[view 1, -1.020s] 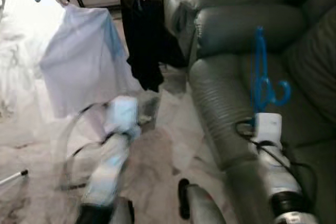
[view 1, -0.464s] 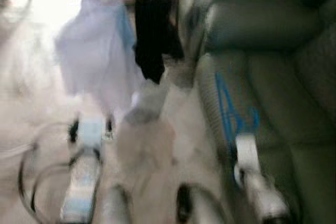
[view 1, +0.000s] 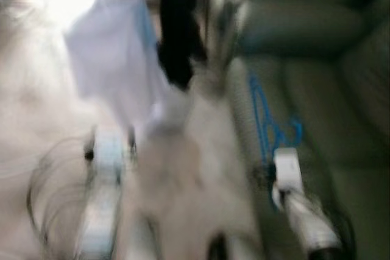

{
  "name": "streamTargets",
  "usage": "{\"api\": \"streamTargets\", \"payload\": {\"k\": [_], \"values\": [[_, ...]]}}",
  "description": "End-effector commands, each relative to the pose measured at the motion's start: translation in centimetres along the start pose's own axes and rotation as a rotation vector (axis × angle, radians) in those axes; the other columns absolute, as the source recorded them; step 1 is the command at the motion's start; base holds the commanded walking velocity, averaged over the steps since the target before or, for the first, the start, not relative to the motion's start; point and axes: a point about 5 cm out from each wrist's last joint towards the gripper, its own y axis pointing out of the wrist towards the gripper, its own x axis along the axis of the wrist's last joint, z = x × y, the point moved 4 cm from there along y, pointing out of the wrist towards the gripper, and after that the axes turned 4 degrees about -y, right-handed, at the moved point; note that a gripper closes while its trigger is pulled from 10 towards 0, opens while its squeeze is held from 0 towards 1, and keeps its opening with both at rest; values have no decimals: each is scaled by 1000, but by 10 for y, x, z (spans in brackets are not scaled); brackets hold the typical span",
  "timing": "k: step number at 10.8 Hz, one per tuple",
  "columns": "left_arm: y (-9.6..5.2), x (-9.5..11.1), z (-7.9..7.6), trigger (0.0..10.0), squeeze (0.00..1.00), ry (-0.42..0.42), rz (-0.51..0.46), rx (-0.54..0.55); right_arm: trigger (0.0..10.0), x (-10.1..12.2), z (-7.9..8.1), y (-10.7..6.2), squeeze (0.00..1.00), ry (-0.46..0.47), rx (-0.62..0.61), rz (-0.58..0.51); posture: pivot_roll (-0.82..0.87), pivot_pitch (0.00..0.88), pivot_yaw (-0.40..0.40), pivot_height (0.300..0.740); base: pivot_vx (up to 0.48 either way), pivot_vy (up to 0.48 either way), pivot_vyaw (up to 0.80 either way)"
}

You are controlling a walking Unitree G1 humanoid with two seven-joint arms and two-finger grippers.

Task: Hang hanger

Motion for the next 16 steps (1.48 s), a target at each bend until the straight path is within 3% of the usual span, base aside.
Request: {"api": "streamTargets", "payload": {"k": [1,6,8,11,14,16], "values": [[5,8,5,10000,0,6,-21,19,10000,4,2,0,0,1,9,-12,14,224,-52,740,315,360,0],[9,12,9,10000,0,36,-33,38,10000,11,4,1,0,4,-4,-45,16,211,-29,740,297,377,0],[9,14,9,10000,0,70,-57,78,10000,11,4,5,0,9,-15,-51,26,165,7,740,0,129,0],[17,24,-2,10000,0,144,-105,4,10000,20,0,12,0,63,-73,-88,14,122,82,740,0,0,0],[20,22,-6,10000,0,152,-108,-4,10000,4,-5,5,0,38,-80,-63,-7,140,42,740,0,0,0],[22,23,-7,10000,0,139,-117,21,10000,7,-1,9,0,-26,-42,-68,-2,131,12,740,0,0,0]]}}
